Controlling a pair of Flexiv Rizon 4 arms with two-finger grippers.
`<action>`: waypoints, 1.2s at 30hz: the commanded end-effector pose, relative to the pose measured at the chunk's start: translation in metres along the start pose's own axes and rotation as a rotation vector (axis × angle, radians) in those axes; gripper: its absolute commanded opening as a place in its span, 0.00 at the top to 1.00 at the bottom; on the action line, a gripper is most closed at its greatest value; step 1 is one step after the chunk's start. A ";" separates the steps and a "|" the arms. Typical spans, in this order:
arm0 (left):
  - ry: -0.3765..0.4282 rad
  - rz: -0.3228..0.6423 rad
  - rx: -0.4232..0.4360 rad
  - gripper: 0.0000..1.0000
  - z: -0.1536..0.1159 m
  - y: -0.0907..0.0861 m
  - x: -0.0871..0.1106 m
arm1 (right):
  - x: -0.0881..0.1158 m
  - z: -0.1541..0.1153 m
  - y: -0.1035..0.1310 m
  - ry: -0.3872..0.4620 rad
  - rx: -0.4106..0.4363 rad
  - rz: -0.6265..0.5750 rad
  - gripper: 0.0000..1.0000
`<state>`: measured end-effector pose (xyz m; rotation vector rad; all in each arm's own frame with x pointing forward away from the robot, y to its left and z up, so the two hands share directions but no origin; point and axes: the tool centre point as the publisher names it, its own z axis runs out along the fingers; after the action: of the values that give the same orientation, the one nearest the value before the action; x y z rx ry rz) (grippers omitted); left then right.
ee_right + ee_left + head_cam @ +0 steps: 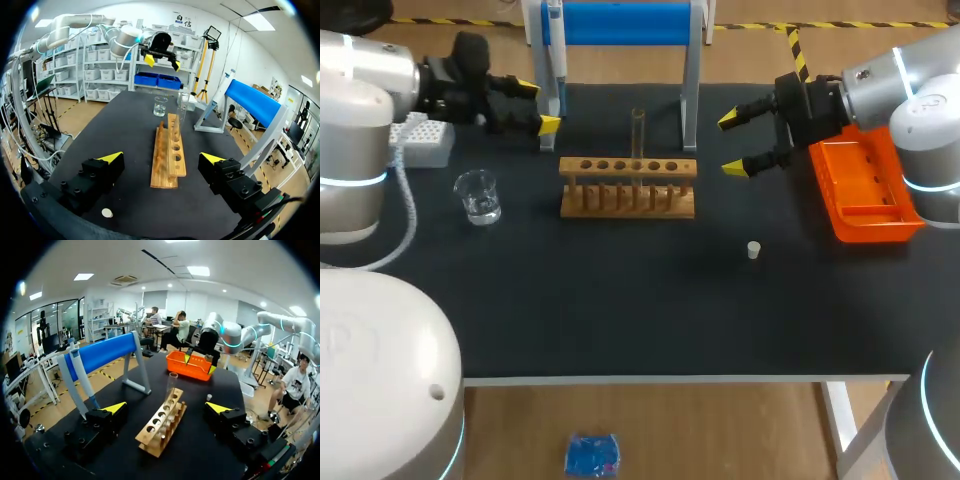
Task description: Invert the test tube, pick up the pipette, mount the tip to pipette, aspirate from beaker and dispense into the tube, eject the tip, return the pipette, and cap with the stopper.
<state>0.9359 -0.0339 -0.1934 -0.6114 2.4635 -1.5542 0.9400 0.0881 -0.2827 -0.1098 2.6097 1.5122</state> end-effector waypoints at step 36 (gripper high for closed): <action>-0.287 -0.119 -0.062 0.00 -0.118 0.073 -0.084 | 0.000 -0.001 0.000 0.000 0.002 0.000 0.00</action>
<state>0.9577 0.1140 -0.2127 -0.9293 2.3045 -1.3227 0.9400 0.0880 -0.2827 -0.1097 2.6096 1.5122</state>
